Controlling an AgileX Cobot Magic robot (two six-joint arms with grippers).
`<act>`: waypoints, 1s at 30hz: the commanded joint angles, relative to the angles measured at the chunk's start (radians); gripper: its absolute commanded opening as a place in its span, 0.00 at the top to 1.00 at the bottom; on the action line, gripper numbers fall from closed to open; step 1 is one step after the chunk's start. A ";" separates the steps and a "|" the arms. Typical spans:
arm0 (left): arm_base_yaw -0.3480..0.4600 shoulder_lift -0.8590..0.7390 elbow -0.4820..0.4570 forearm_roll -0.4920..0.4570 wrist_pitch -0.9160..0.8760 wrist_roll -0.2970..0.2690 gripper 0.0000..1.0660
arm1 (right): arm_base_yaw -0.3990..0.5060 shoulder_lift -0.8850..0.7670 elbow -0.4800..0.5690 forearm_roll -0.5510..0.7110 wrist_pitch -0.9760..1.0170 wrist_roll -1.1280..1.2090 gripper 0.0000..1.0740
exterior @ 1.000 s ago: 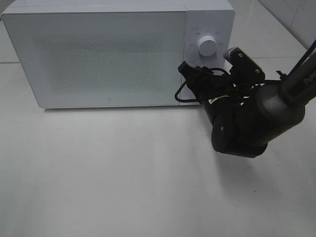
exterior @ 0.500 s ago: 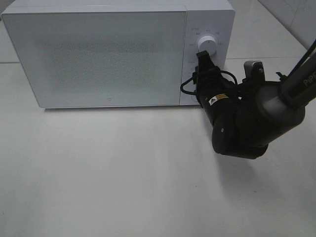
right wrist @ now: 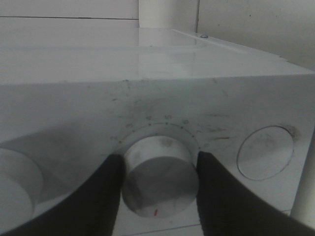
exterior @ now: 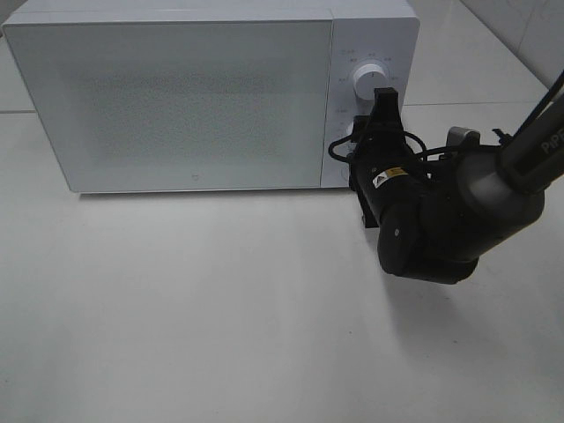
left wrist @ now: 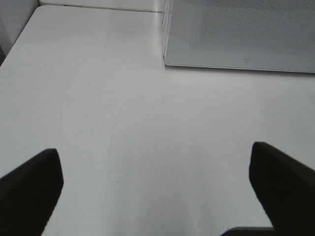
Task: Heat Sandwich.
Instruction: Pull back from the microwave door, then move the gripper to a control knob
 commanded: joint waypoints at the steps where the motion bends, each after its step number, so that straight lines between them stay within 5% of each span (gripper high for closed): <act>1: 0.004 -0.018 0.002 0.000 -0.003 0.000 0.09 | 0.000 -0.013 -0.026 -0.085 -0.088 0.014 0.88; 18: 0.004 -0.018 0.002 0.000 -0.003 0.000 0.09 | 0.000 -0.013 -0.026 -0.086 -0.087 -0.039 0.75; 30: 0.004 -0.018 0.002 0.000 -0.003 0.000 0.09 | -0.003 -0.013 -0.025 -0.062 -0.063 -0.102 0.36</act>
